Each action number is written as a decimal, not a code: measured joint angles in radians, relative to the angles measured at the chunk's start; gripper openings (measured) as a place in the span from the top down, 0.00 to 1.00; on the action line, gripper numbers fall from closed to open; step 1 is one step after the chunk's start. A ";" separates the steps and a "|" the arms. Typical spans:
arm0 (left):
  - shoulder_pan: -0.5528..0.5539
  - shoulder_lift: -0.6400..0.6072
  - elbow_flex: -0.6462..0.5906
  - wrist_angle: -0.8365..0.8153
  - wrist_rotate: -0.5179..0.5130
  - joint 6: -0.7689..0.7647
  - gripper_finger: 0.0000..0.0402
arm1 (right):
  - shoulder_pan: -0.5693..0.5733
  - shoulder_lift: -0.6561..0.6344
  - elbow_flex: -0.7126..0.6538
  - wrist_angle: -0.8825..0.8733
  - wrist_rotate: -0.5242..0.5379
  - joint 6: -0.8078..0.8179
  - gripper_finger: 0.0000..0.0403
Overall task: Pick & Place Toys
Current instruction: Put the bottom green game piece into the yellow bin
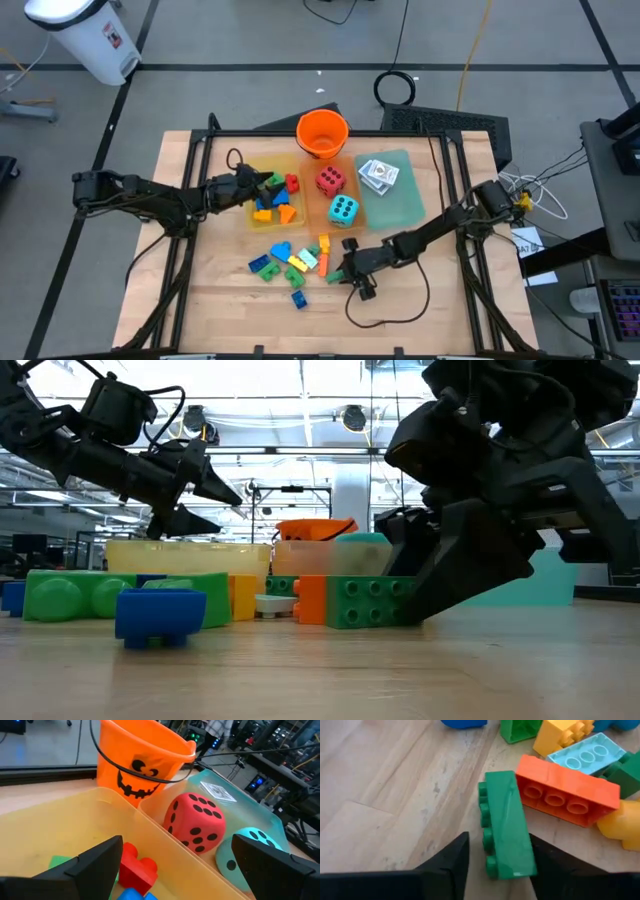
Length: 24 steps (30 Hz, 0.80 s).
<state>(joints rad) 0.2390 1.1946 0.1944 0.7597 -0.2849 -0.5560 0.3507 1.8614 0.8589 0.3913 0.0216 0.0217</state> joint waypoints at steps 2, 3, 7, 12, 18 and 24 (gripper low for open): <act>-0.001 0.000 0.000 0.000 0.010 0.000 0.06 | 0.005 0.000 0.000 0.000 0.000 0.000 0.70; -0.001 0.000 0.000 0.000 0.021 0.000 0.06 | 0.008 0.000 0.000 0.000 0.000 0.000 0.73; -0.010 0.000 0.000 0.000 0.028 -0.007 0.06 | 0.016 -0.001 0.000 0.001 -0.001 0.006 0.87; -0.041 0.000 0.000 0.017 0.075 0.013 0.06 | 0.036 -0.084 -0.001 -0.056 0.002 0.044 0.87; -0.118 0.000 0.000 0.119 0.140 0.064 0.06 | 0.086 -0.280 -0.001 -0.174 0.137 0.110 0.86; -0.225 0.001 0.005 0.234 0.146 0.113 0.06 | 0.131 -0.422 -0.072 -0.146 0.290 0.150 0.86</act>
<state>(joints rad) 0.0144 1.1954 0.1996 0.9938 -0.1387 -0.4430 0.4820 1.4389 0.7870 0.2448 0.3116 0.1715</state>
